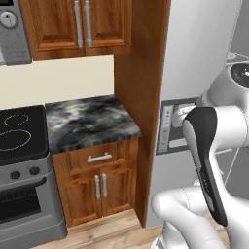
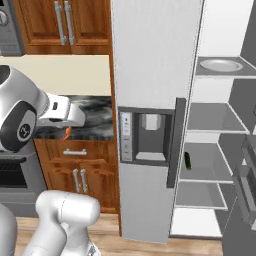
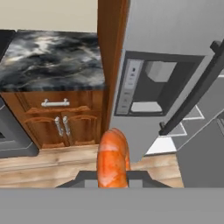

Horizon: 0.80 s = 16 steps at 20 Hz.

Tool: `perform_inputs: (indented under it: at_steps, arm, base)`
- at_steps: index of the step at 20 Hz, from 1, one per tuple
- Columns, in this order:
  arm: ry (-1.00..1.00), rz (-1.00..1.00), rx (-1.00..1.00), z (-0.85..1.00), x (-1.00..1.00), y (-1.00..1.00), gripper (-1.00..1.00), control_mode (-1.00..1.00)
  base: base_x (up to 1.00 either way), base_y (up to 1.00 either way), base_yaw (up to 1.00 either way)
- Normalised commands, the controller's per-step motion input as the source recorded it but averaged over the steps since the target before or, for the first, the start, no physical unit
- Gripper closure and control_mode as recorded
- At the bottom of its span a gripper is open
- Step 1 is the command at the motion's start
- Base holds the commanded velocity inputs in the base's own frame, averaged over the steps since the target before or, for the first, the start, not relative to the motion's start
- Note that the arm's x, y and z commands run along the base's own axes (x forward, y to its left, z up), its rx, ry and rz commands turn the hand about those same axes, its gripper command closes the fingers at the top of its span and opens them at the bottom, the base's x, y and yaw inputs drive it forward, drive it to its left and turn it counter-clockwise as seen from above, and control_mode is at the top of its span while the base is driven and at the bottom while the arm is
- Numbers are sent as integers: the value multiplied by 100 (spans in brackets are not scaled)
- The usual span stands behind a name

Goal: Transport the shrimp from the fridge to the microwave and turn on the microwave.

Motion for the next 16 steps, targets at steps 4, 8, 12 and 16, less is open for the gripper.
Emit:
perform_inputs:
  at_steps: [4,8,12,16]
  arm:
    - [0,0,0,0,0,0,100,100]
    - [0,0,0,0,0,0,100,100]
    - [0,0,0,0,0,0,100,100]
    - [0,0,0,0,0,0,100,100]
  base:
    - [0,71,-18]
    - [1,79,-10]
    - [5,84,-2]
    - [8,74,3]
